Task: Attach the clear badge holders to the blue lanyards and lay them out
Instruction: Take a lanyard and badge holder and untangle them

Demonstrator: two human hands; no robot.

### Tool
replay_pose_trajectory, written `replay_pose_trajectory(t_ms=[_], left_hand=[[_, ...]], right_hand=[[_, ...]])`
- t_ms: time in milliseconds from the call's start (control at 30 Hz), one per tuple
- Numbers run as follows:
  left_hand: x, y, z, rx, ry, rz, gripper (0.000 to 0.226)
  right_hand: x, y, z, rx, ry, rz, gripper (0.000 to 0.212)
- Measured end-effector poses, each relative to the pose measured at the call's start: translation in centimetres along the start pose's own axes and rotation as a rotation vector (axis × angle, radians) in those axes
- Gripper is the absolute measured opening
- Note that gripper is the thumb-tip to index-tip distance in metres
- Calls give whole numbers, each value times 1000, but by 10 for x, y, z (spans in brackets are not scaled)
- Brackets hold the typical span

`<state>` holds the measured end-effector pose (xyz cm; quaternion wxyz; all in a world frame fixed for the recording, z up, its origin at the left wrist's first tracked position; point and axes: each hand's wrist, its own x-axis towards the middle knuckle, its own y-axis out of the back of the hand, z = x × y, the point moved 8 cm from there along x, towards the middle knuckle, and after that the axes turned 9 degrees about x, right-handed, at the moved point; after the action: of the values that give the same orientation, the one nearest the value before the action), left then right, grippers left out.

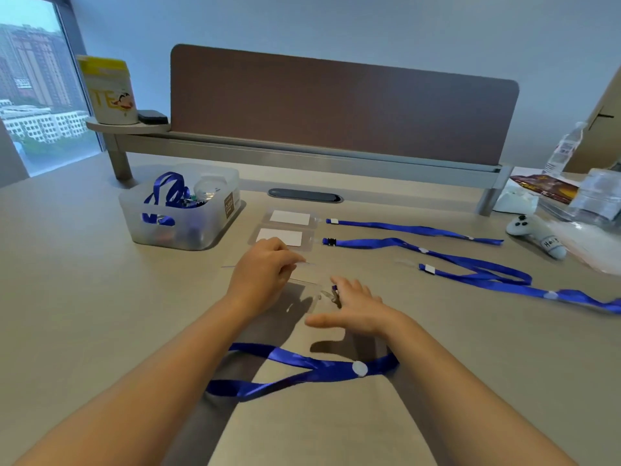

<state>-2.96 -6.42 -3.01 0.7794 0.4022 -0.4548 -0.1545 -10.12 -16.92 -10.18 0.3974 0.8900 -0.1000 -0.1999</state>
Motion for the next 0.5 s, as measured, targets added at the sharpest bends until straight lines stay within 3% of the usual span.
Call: replay_pose_trajectory(t_ms=[167,300,367,500], left_hand=[[-16,12,0,28,19,-16,20],[-24,24,-5,51,40,-17,20],[-28,28,-8,60,56,-24,20],[-30,31,-13,73,85,-39,22]], right_hand=[[-23,-27,-6,-93,-19,-156,109],[-31,-46,-8,-289,-7,-176,123],[-32,-45,-13,-309,21,-138,115],[-26,-29,-25,-258,91,6,72]])
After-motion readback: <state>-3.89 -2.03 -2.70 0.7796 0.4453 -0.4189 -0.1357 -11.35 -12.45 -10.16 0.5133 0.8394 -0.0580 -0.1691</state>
